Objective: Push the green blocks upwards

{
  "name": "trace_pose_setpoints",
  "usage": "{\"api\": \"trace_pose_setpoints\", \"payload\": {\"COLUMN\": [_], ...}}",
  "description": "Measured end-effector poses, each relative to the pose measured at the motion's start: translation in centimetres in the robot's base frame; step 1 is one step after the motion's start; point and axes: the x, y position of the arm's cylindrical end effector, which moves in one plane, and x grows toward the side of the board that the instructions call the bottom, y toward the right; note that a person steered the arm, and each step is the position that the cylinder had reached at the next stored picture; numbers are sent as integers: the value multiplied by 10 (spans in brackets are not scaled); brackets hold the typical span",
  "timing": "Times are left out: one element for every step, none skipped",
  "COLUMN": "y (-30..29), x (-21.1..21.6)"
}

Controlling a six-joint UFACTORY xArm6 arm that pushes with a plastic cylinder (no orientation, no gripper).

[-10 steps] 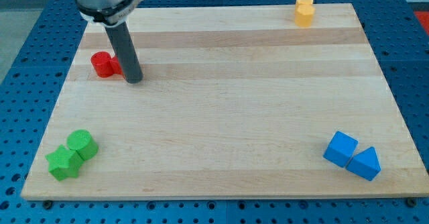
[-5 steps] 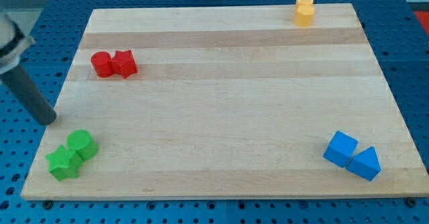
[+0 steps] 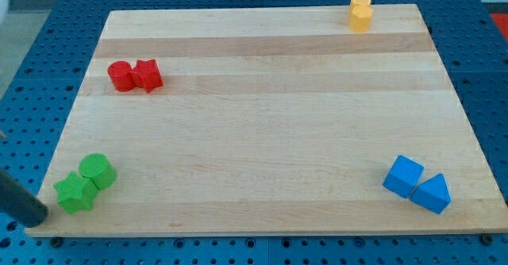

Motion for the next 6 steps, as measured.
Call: {"api": "trace_pose_setpoints", "payload": {"y": [42,54,54,54,54,70], "x": [-4,-24,-63,-108,-151,-180]}}
